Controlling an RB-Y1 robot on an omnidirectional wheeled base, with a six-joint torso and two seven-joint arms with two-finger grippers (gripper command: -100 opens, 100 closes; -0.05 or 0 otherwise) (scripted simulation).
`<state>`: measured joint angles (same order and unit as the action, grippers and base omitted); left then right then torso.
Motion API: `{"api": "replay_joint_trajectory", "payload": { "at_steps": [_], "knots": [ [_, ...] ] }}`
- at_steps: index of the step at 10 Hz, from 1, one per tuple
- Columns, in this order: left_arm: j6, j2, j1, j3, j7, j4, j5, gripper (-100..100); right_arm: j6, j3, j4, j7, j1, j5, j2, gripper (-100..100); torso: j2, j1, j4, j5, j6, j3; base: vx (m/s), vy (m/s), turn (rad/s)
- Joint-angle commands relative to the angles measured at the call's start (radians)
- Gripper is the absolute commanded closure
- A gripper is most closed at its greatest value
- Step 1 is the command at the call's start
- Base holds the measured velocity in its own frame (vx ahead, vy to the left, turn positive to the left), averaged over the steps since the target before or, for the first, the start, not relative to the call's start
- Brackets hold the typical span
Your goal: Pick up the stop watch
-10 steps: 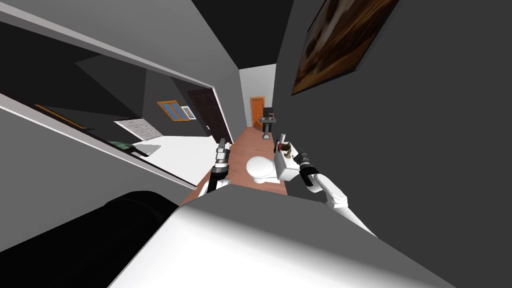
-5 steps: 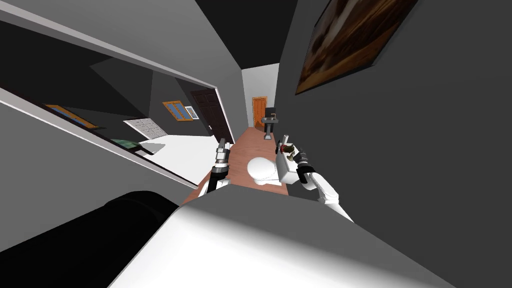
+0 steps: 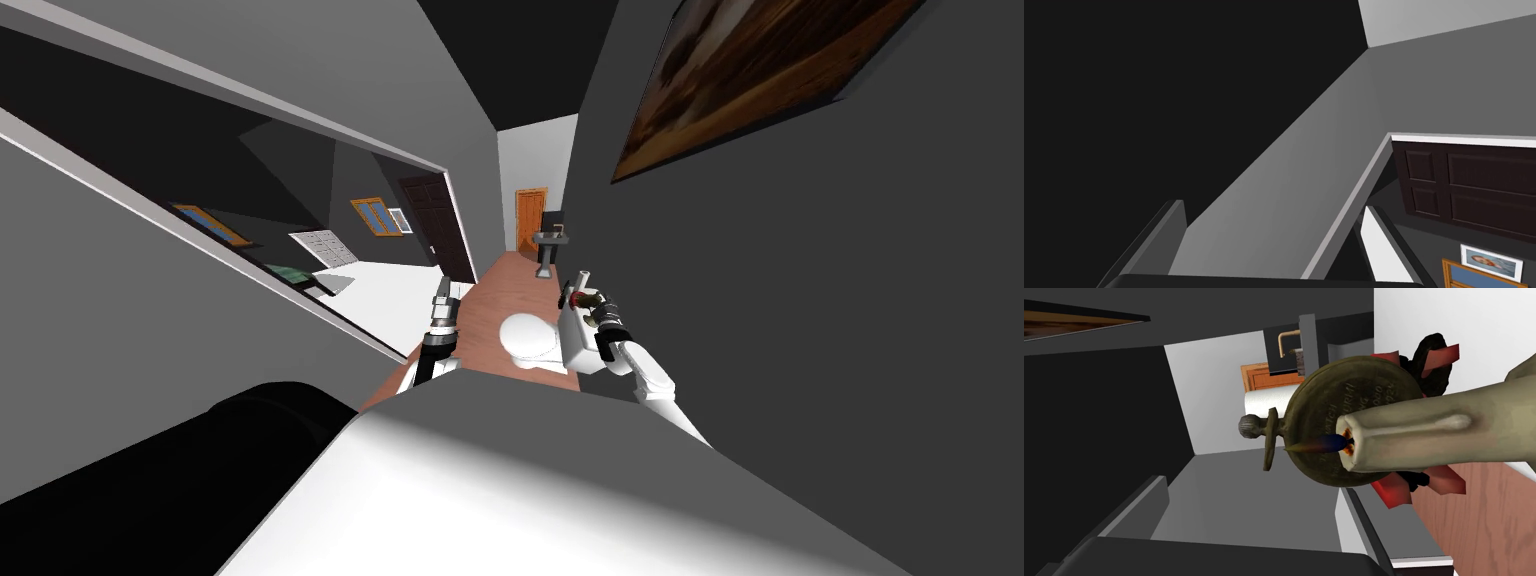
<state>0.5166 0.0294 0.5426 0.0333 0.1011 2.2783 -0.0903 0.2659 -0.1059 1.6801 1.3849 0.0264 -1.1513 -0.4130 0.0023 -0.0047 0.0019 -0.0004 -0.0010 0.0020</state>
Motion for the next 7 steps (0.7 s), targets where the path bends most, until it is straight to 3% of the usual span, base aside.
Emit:
{"api": "replay_joint_trajectory", "payload": {
  "at_steps": [1, 2, 4, 5, 6, 7],
  "knots": [
    [0.000, 0.000, 0.000, 0.000, 0.000, 0.000, 0.000, 0, -0.014, 0.041, -0.011, -0.012, 0.002, -0.019, 0.006, -100, 0.000, 0.000, 0.000, 0.000, 0.000, 0.000, -0.064, -0.040, 0.078],
    [0.000, 0.000, 0.000, 0.000, 0.000, 0.000, 0.000, 0, -0.025, 0.079, -0.066, -0.028, -0.026, -0.062, 0.012, -100, -0.002, 0.001, 0.000, 0.000, 0.001, -0.001, -0.101, -0.029, 0.346],
    [0.000, 0.000, 0.000, 0.000, 0.000, 0.000, 0.000, 0, -0.025, 0.126, -0.066, -0.028, -0.026, -0.062, 0.012, -100, 0.000, 0.000, 0.000, 0.000, 0.001, 0.000, -0.080, -0.035, 0.203],
    [0.000, 0.000, 0.000, 0.000, 0.000, 0.000, 0.000, 0, -0.035, 0.159, -0.104, -0.045, -0.054, -0.103, 0.017, -100, -0.003, 0.000, 0.000, 0.000, 0.001, -0.001, -0.112, -0.016, 0.349],
    [0.000, 0.000, 0.000, 0.000, 0.000, 0.000, 0.000, 0, -0.035, 0.186, -0.120, -0.045, -0.054, -0.104, 0.017, -100, -0.001, 0.001, 0.000, 0.000, 0.000, -0.001, -0.115, -0.036, 0.402],
    [0.000, 0.000, 0.000, 0.000, 0.000, 0.000, 0.000, 0, -0.035, 0.205, -0.120, -0.045, -0.054, -0.104, 0.017, -100, 0.000, 0.000, 0.000, 0.000, 0.000, 0.000, -0.049, -0.025, 0.037]
  ]
}}
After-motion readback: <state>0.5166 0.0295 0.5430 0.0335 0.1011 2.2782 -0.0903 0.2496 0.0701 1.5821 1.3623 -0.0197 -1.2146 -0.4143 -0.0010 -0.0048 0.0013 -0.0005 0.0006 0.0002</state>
